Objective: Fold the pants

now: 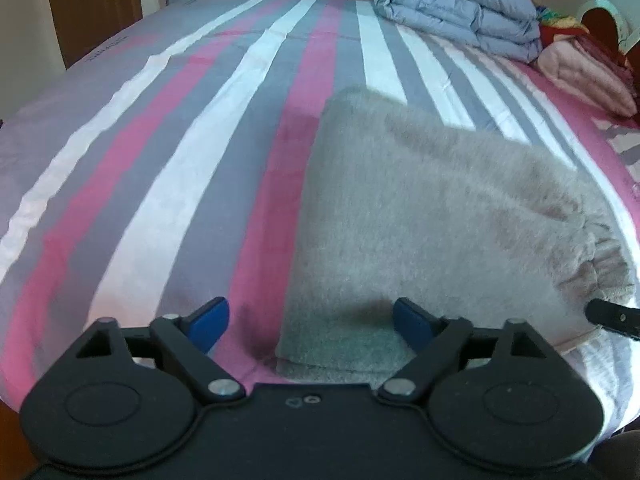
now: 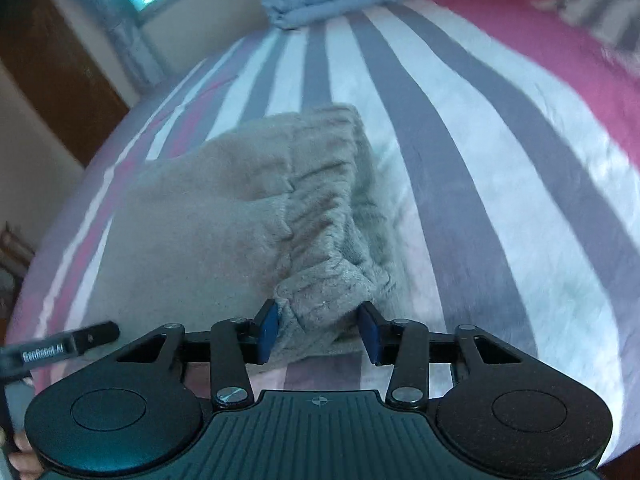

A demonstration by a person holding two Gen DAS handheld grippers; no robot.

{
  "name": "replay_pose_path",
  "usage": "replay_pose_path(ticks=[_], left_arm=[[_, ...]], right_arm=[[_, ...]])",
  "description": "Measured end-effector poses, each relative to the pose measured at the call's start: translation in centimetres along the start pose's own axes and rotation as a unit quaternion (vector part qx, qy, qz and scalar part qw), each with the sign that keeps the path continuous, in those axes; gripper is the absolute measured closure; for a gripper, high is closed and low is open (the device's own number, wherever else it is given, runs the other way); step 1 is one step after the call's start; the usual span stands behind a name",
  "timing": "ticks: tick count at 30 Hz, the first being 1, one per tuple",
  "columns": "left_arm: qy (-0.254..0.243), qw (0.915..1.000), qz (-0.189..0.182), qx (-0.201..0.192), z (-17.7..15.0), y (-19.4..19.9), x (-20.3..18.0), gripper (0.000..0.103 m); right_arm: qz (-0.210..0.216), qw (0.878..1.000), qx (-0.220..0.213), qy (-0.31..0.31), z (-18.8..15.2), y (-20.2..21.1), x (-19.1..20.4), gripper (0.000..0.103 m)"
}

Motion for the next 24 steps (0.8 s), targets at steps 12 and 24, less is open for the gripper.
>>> replay_pose_path(ticks=[12,24], left_arm=[[-0.029,0.9992,-0.028,-0.001,7.5,-0.7,-1.0,0.067],[-0.044,0.9989,-0.011,0.005,12.4,-6.9,-3.3,0.08]], right_arm=[[-0.04,0.984,-0.11,0.136,3.8,4.5,7.4,0.057],[-0.066,0.986,-0.092,0.125,11.4,-4.5,7.4,0.057]])
Point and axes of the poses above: each gripper's, at about its wrist camera, not at the fingertips, and y roughly against the way its jaws point, x to its left, z to its top, the point moved 5 cm from there along -y, roughly the way its jaws point, and after that the axes turned 11 degrees about x, right-handed, at the moved point
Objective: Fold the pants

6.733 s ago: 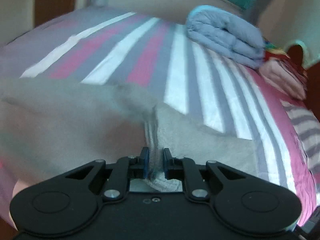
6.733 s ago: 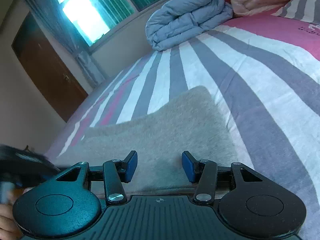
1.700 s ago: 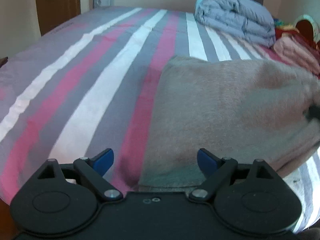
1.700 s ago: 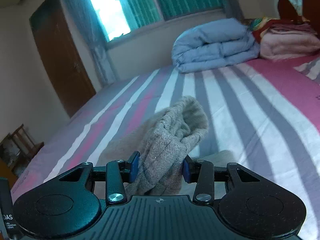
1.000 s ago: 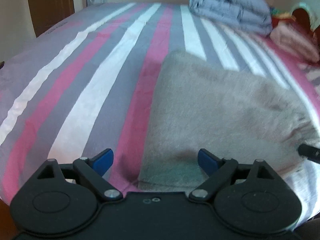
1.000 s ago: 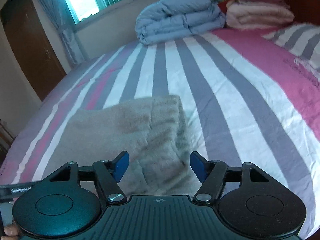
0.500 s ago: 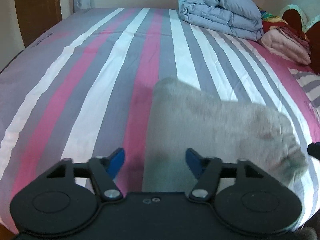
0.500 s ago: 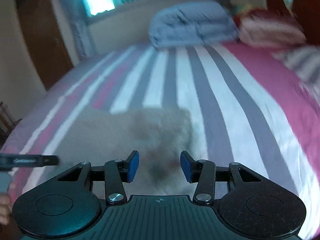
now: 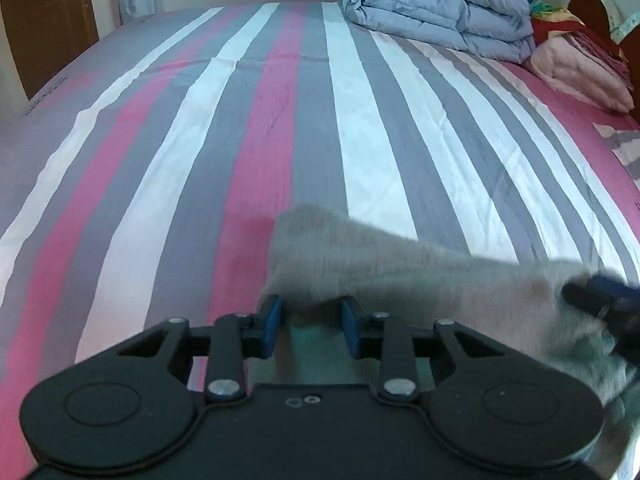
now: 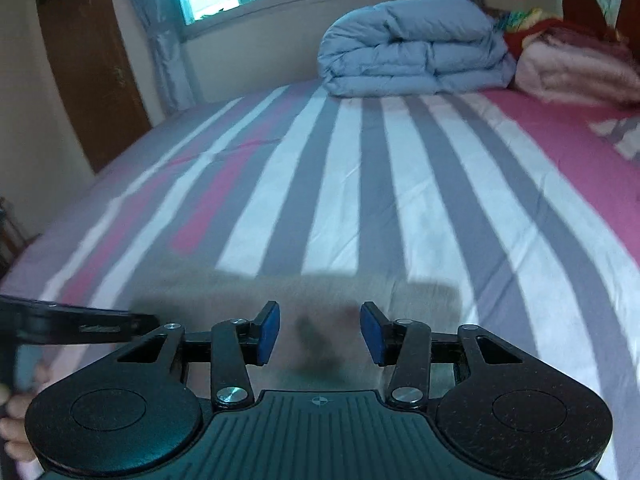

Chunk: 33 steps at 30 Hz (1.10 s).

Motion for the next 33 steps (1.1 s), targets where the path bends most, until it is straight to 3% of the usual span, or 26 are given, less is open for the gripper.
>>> replay_pose_path(ticks=[3,9,11,13,15,17,19,20,21,23,27,28,29,31,33], left_arm=[[0.008,0.9999,-0.001,0.009,0.8,-1.7,-0.1,0.08],[0.065,0.9978,-0.011,-0.005,3.2,-2.2,1.2,0.079],[0.064,0.9979,-0.01,-0.004,3.3,-2.2,1.1,0.079],[0.039,0.9992,0.012,-0.008,3.1,-2.7,0.6,0.077],[0.046,0.9988,0.016,-0.008,3.3,-3.1,0.6,0.075],[0.057,0.9982,0.016,-0.005,3.5,-3.5,0.7,0.074],[0.067,0.9977,0.009,0.003,3.6,-4.1,0.9,0.068],[0.074,0.9972,0.004,0.009,3.7,-4.3,1.1,0.066],[0.085,0.9963,-0.003,0.015,3.6,-4.3,1.4,0.065],[0.099,0.9949,-0.014,0.016,3.3,-3.3,1.9,0.065],[0.076,0.9969,-0.012,-0.015,1.8,1.3,2.2,0.067],[0.072,0.9973,-0.01,-0.015,1.1,2.2,2.5,0.066],[0.071,0.9973,-0.011,-0.014,0.3,3.0,2.9,0.059],[0.074,0.9971,-0.005,-0.011,-1.6,4.1,3.7,0.037],[0.076,0.9971,-0.006,-0.005,-3.3,4.3,4.2,0.037]], right_arm=[[-0.018,0.999,0.039,0.021,-1.2,-3.3,-0.4,0.059],[-0.03,0.997,0.026,0.063,-3.7,-3.5,-0.6,0.062],[-0.029,0.997,0.035,0.058,-3.3,-3.0,-0.4,0.061],[-0.015,0.999,0.005,0.051,-1.7,-1.3,0.6,0.061],[0.007,0.998,-0.006,0.06,-0.3,-1.0,2.2,0.061],[0.017,0.997,0.018,0.069,0.1,-2.7,3.1,0.061],[-0.005,0.995,0.057,0.078,-0.8,-5.1,2.7,0.062],[0.003,0.994,0.082,0.068,-1.8,-6.4,1.7,0.067],[0.018,0.995,0.081,0.052,-2.5,-6.6,0.8,0.069],[0.02,0.996,0.079,0.042,-3.0,-5.8,0.2,0.077],[0.038,0.997,0.066,0.034,-3.1,-2.2,0.0,0.076],[0.039,0.997,0.056,0.03,-3.1,-1.0,-0.4,0.074],[0.031,0.998,0.044,0.029,-3.1,0.2,-0.8,0.057],[0.016,0.999,0.028,0.019,-3.3,1.7,-2.3,0.025],[0.005,0.999,0.04,-0.006,-4.1,2.1,-4.6,0.023]])
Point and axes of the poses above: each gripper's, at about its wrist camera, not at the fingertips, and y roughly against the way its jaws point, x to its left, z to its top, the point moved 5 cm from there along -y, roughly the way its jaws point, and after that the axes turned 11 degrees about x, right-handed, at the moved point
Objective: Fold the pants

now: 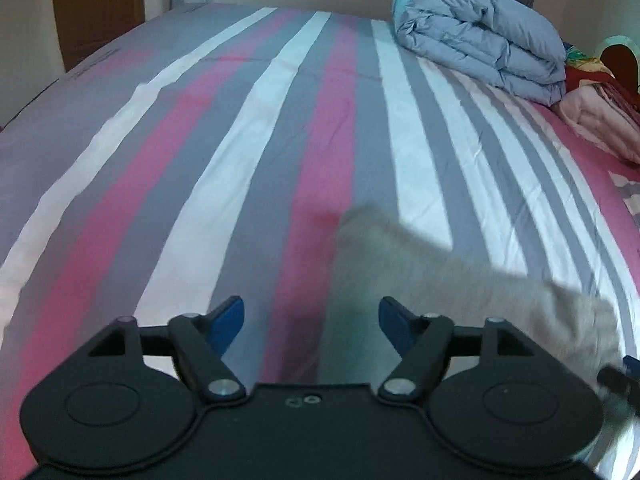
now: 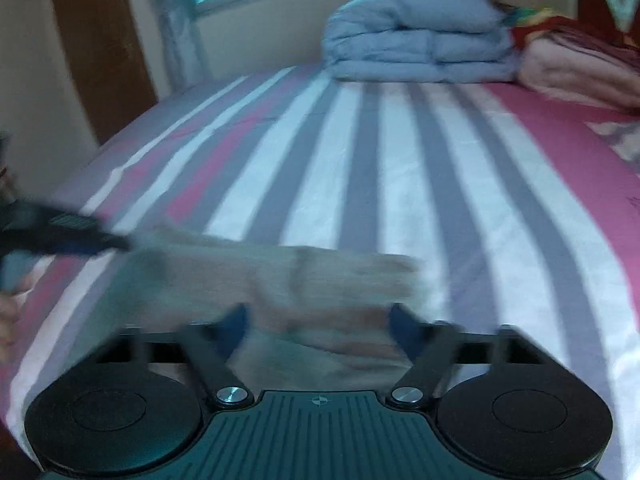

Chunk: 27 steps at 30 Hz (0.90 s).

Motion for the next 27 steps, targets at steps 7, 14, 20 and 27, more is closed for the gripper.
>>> replay_pose_path(ticks=[7,14,20,27], left_arm=[[0.031,0.9937,-0.084,0.067,-3.9,-2.7,0.7,0.034],[0.038,0.9867,-0.131,0.088,-5.4,-3.4,-0.2,0.037],[0.028,0.9889,-0.13,0.066,-6.1,-2.4,-1.5,0.067],[0.04,0.9881,-0.148,0.015,-5.2,0.6,-1.1,0.088]], right_arm=[[0.148,0.972,0.089,-0.162,-2.8,-3.2,-4.8,0.023],[0.18,0.961,0.113,-0.179,-2.3,-4.0,-6.9,0.025],[0.225,0.946,0.124,-0.197,-2.7,-4.4,-5.8,0.045],[0.226,0.956,0.074,-0.171,-1.2,-0.8,-5.0,0.058]])
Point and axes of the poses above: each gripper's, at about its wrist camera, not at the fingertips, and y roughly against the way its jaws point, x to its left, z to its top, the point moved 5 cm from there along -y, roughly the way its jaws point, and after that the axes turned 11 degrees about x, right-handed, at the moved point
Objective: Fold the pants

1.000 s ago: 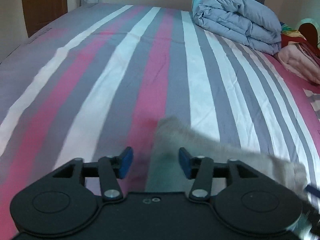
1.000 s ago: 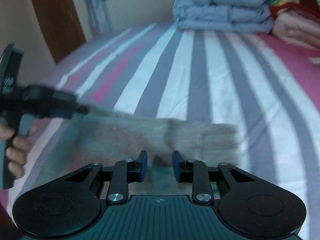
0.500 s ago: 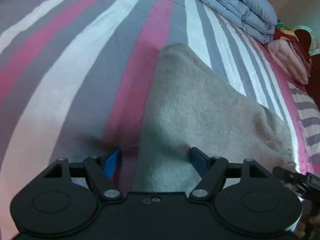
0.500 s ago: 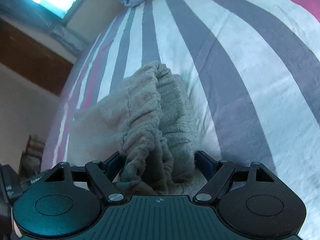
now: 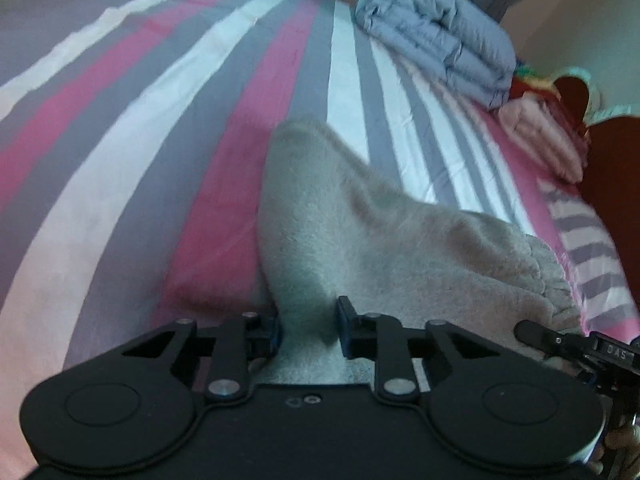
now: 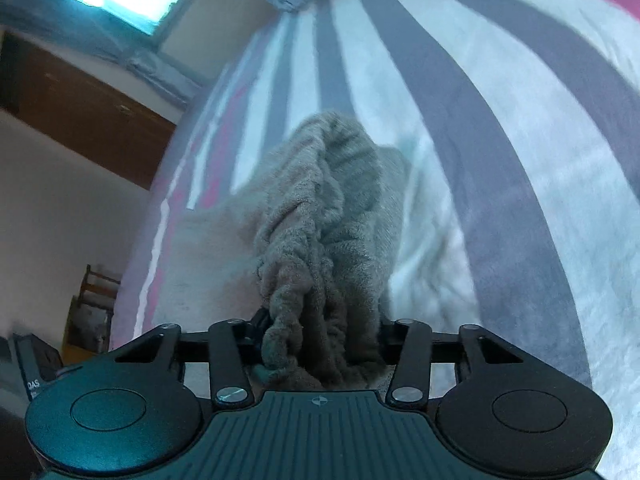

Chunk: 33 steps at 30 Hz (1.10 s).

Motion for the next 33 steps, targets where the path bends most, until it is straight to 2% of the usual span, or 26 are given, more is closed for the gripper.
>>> replay_pose_path(ticks=[3,7,10,12,15,18,21,22,24,27,30,33], left_arm=[[-0.004,0.9995,-0.01,-0.03,0.9,1.4,-1.1,0.089],[-0.009,0.9975,-0.019,-0.067,3.8,3.2,-2.2,0.089],[-0.013,0.9954,-0.018,-0.094,6.4,3.9,-2.4,0.089],[-0.026,0.9943,-0.004,-0.103,7.3,3.7,-2.6,0.089],[-0.025,0.9968,0.02,-0.073,7.3,1.2,-1.8,0.089],[-0.016,0.9985,0.047,-0.025,6.4,-3.0,-0.7,0.089],[-0.035,0.9958,0.081,-0.023,5.2,-4.4,-0.5,0.08],[-0.04,0.9951,0.088,-0.021,5.2,-4.4,-0.7,0.078],[-0.051,0.9931,0.104,-0.019,5.2,-4.2,-1.2,0.074],[-0.061,0.9893,0.131,-0.02,4.7,-3.5,-1.4,0.068],[-0.063,0.9849,0.159,-0.027,4.1,-2.7,-1.6,0.066],[-0.074,0.9786,0.185,-0.05,3.8,-1.5,-2.5,0.068]], right_arm=[[0.007,0.999,-0.027,0.029,0.8,1.3,2.3,0.059],[0.02,0.996,-0.053,0.063,2.2,2.4,5.4,0.06],[0.028,0.994,-0.073,0.076,3.8,2.7,6.7,0.06],[0.038,0.993,-0.087,0.077,4.7,2.7,7.4,0.06],[0.032,0.993,-0.084,0.078,5.9,1.7,6.7,0.06],[0.006,0.997,-0.052,0.059,6.1,-0.4,4.2,0.059],[-0.056,0.997,-0.016,0.046,5.5,-3.2,1.2,0.053],[-0.063,0.997,-0.011,0.046,5.0,-3.6,0.4,0.049],[-0.058,0.997,-0.019,0.039,4.7,-3.2,-0.4,0.043],[-0.067,0.996,-0.032,0.056,4.9,-1.5,0.3,0.042],[-0.098,0.987,-0.08,0.099,5.0,0.9,2.6,0.042],[-0.09,0.983,-0.118,0.106,5.4,2.9,4.7,0.042]])
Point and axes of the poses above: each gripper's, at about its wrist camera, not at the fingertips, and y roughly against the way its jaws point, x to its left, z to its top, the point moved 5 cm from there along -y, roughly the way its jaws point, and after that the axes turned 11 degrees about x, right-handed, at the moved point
